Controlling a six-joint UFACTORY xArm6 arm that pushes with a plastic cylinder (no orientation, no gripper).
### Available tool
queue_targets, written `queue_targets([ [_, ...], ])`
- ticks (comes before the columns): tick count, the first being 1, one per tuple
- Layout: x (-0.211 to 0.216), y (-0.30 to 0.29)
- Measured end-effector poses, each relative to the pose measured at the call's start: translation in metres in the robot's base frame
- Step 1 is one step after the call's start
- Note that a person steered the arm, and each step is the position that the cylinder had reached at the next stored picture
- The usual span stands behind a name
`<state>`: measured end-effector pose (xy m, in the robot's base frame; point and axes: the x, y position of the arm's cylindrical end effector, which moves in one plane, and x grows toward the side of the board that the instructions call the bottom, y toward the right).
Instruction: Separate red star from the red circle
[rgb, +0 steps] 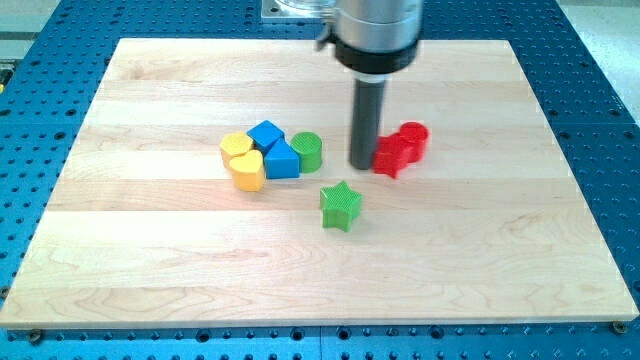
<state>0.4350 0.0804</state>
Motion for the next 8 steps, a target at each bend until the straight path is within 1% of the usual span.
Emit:
queue_targets([
  [1,0.019,0.077],
  [2,0.016,0.06],
  [3,-0.018,0.034],
  [4,-0.081,0.05],
  [5,-0.082,0.109],
  [6,-0.037,0.139],
  [7,0.005,0.128],
  [8,-0.041,0.116],
])
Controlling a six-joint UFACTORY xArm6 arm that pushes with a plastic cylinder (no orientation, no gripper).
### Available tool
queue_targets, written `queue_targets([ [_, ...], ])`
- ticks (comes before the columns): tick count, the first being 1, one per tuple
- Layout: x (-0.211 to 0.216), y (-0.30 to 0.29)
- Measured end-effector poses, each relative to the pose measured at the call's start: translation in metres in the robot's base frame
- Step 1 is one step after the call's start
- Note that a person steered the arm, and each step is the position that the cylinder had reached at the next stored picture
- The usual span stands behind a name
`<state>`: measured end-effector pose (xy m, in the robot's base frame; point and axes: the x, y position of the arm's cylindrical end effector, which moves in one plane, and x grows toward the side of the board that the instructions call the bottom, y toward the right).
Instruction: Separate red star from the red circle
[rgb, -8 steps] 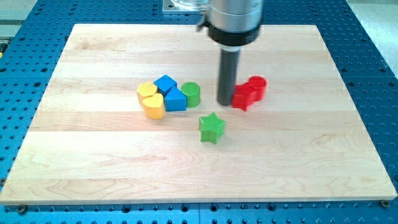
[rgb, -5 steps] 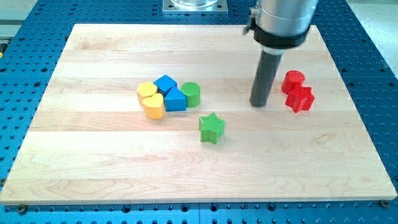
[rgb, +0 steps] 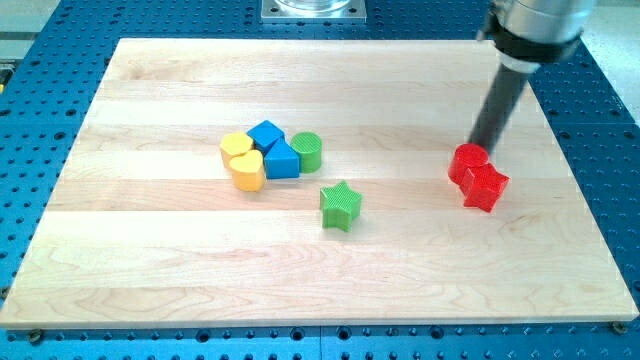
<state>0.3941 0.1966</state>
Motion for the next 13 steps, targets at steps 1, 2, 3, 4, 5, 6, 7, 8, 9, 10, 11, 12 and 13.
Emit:
queue_targets([
  [1,0.0,-0.011],
  [2,0.039,0.005],
  [3,0.073,0.028],
  [4,0.093,0.015],
  [5,0.04,0.01],
  [6,0.04,-0.017],
  [7,0.075,-0.001],
  [8,0.111,0.019],
  [9,0.082,0.009],
  [10,0.088,-0.009],
  [11,0.133,0.006],
  [12,0.116,0.009],
  [13,0.097,0.007],
])
